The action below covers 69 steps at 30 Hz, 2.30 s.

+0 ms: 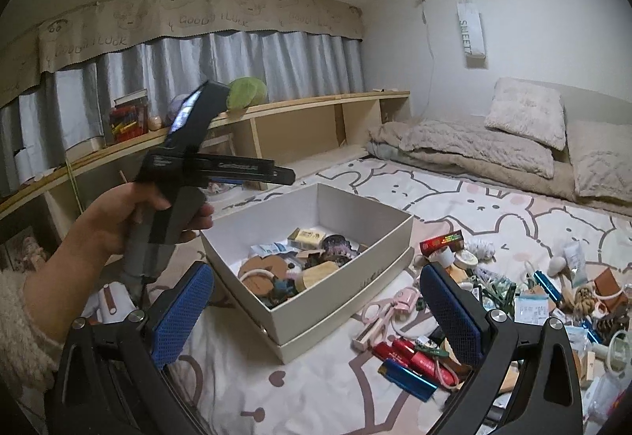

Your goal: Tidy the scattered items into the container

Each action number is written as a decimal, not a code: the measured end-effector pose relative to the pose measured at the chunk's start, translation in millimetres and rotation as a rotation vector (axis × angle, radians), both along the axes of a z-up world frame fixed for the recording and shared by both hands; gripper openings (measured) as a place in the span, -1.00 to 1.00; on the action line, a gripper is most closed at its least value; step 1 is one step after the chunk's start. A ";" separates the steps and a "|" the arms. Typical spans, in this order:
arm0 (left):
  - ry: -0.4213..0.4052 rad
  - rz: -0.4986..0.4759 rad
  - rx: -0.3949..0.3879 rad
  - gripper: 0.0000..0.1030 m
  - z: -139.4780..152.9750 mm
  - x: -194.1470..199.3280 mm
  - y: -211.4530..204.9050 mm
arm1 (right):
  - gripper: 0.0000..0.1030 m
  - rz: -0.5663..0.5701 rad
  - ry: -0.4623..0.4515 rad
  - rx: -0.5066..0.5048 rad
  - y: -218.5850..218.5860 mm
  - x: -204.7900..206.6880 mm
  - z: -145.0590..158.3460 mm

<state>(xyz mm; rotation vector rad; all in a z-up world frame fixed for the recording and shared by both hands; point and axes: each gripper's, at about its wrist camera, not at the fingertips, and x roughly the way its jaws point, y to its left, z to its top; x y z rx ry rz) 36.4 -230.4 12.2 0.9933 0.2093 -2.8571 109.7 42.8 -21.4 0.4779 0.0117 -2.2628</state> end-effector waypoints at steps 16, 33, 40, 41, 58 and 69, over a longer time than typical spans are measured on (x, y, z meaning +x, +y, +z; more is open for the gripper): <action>0.117 -0.023 -0.048 1.00 12.9 60.2 31.2 | 1.00 -0.100 0.009 0.018 -2.9 2.9 11.9; 0.118 -0.033 -0.140 1.00 -12.6 96.9 44.0 | 1.00 -0.162 -0.025 0.063 1.6 -5.3 -7.0; 0.083 -0.044 -0.132 1.00 -29.6 102.0 43.9 | 1.00 -0.180 -0.030 0.089 1.3 -12.0 -15.9; 0.077 -0.046 -0.132 1.00 -32.5 102.9 44.4 | 1.00 -0.182 -0.032 0.093 1.3 -12.7 -17.4; 0.121 -0.059 -0.140 1.00 -34.5 115.6 44.9 | 1.00 -0.217 -0.023 0.134 3.1 -15.2 -29.9; 0.125 -0.064 -0.137 1.00 -33.4 118.1 46.3 | 1.00 -0.229 -0.008 0.139 0.4 -11.6 -25.2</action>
